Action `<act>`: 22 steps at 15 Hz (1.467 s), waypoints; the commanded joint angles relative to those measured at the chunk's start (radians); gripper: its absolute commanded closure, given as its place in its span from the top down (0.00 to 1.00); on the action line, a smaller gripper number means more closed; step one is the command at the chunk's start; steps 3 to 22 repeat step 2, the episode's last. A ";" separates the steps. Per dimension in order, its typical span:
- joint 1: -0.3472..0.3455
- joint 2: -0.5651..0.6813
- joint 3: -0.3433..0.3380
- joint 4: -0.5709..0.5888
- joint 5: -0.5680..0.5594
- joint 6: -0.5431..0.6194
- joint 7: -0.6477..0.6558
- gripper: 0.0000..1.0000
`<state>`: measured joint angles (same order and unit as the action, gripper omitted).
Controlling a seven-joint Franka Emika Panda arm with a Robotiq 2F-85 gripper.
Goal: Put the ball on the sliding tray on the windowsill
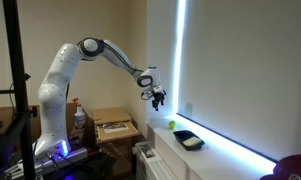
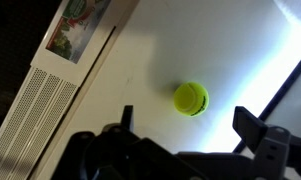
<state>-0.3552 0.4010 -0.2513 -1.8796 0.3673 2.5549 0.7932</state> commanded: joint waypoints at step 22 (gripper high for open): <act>0.007 -0.081 -0.023 -0.039 0.034 -0.045 -0.063 1.00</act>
